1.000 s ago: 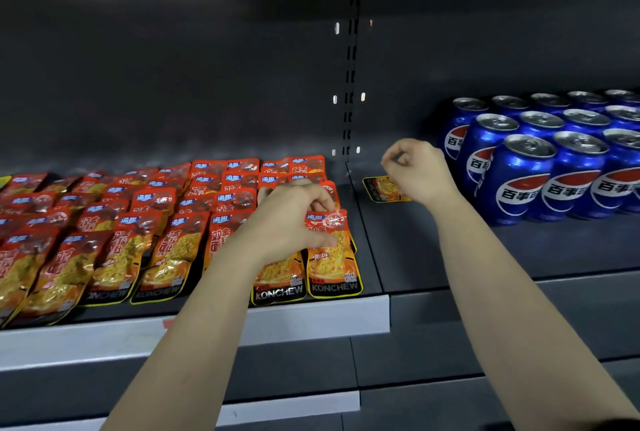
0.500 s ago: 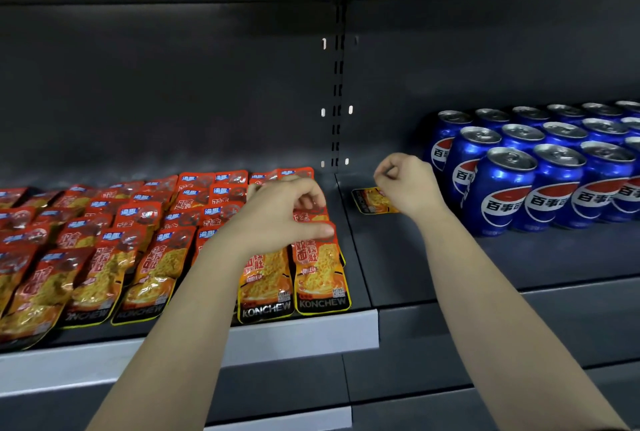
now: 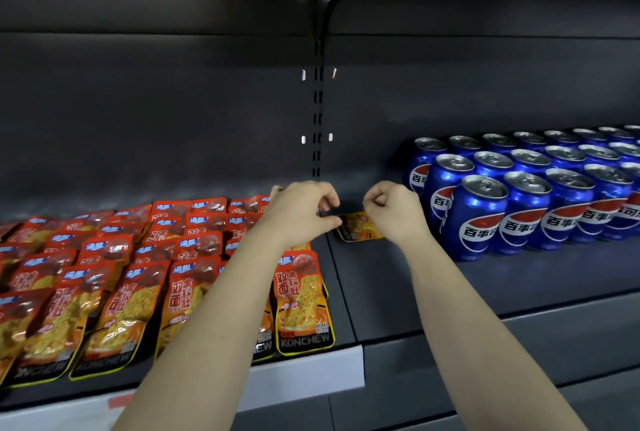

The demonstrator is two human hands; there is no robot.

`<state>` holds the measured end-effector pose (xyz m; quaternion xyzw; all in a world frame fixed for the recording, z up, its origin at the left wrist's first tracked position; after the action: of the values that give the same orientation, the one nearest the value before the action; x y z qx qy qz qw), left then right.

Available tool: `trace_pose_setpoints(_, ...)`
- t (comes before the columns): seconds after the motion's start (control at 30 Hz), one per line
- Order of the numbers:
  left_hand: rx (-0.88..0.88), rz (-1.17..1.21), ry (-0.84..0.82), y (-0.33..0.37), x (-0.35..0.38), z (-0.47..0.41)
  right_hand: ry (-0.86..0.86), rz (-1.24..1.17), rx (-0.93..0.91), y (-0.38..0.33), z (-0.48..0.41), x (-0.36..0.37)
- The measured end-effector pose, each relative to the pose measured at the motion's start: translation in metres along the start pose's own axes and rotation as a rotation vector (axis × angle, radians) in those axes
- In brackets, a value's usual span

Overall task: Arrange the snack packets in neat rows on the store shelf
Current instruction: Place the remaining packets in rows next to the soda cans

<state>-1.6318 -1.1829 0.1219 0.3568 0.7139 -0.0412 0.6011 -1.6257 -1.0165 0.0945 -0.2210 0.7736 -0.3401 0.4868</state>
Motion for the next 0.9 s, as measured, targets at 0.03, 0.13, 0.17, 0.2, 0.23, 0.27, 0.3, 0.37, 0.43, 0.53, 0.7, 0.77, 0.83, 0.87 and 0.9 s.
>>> trace_pose_setpoints(0.03, -0.006, 0.004, 0.028, -0.003, -0.001, 0.000, 0.000, 0.017, 0.002, 0.001, 0.000, -0.001)
trace_pose_setpoints(0.13, -0.024, -0.019, 0.071, -0.016, -0.001, 0.003, -0.059, 0.106, 0.031, 0.009, -0.001, 0.003)
trace_pose_setpoints(0.17, -0.029, -0.031, 0.079, -0.020, -0.002, 0.003, -0.087, 0.147, 0.035, 0.010, -0.002, 0.006)
trace_pose_setpoints(0.2, -0.035, -0.033, 0.093, -0.024, -0.004, 0.004, -0.109, 0.184, 0.035, 0.012, -0.003, 0.008)
trace_pose_setpoints(0.23, -0.043, -0.029, 0.114, -0.027, -0.008, 0.004, -0.125, 0.216, 0.035, 0.012, -0.003, 0.010)
trace_pose_setpoints(0.27, -0.051, -0.026, 0.136, -0.029, -0.011, 0.005, -0.144, 0.246, 0.043, 0.013, -0.003, 0.012)
trace_pose_setpoints(0.3, -0.058, -0.027, 0.150, -0.030, -0.013, 0.006, -0.174, 0.276, 0.063, 0.015, -0.003, 0.015)
trace_pose_setpoints(0.37, -0.063, -0.026, 0.166, -0.031, -0.015, 0.007, -0.264, 0.322, 0.125, 0.024, -0.001, 0.023)
trace_pose_setpoints(0.43, -0.070, -0.001, 0.180, -0.032, -0.017, 0.009, -0.335, 0.328, 0.165, 0.031, 0.001, 0.030)
trace_pose_setpoints(0.53, -0.089, 0.048, 0.209, -0.034, -0.021, 0.013, -0.327, 0.310, 0.151, 0.033, -0.001, 0.030)
trace_pose_setpoints(0.7, -0.125, 0.089, 0.225, -0.042, -0.022, 0.016, -0.195, 0.027, 0.106, 0.025, -0.007, 0.021)
trace_pose_setpoints(0.77, -0.130, 0.094, 0.228, -0.044, -0.023, 0.017, -0.128, -0.114, 0.091, 0.020, -0.006, 0.015)
trace_pose_setpoints(0.83, -0.132, 0.102, 0.226, -0.044, -0.022, 0.017, -0.074, -0.270, 0.089, 0.014, -0.004, 0.007)
trace_pose_setpoints(0.87, -0.125, 0.109, 0.225, -0.044, -0.021, 0.017, -0.062, -0.363, 0.085, 0.010, -0.003, 0.004)
trace_pose_setpoints(0.9, -0.109, 0.123, 0.226, -0.041, -0.021, 0.017, -0.058, -0.468, 0.076, 0.006, -0.003, 0.002)
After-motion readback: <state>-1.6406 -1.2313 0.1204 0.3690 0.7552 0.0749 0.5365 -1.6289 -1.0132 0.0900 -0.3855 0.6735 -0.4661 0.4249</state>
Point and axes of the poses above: each hand's wrist, its own z-axis away from the middle knuckle, its own x-axis out of the palm, y = z × x, the point moved 10 cm from there along -z, towards the middle knuckle, and after that the axes turned 2 degrees about -z, right-handed, at the moved point
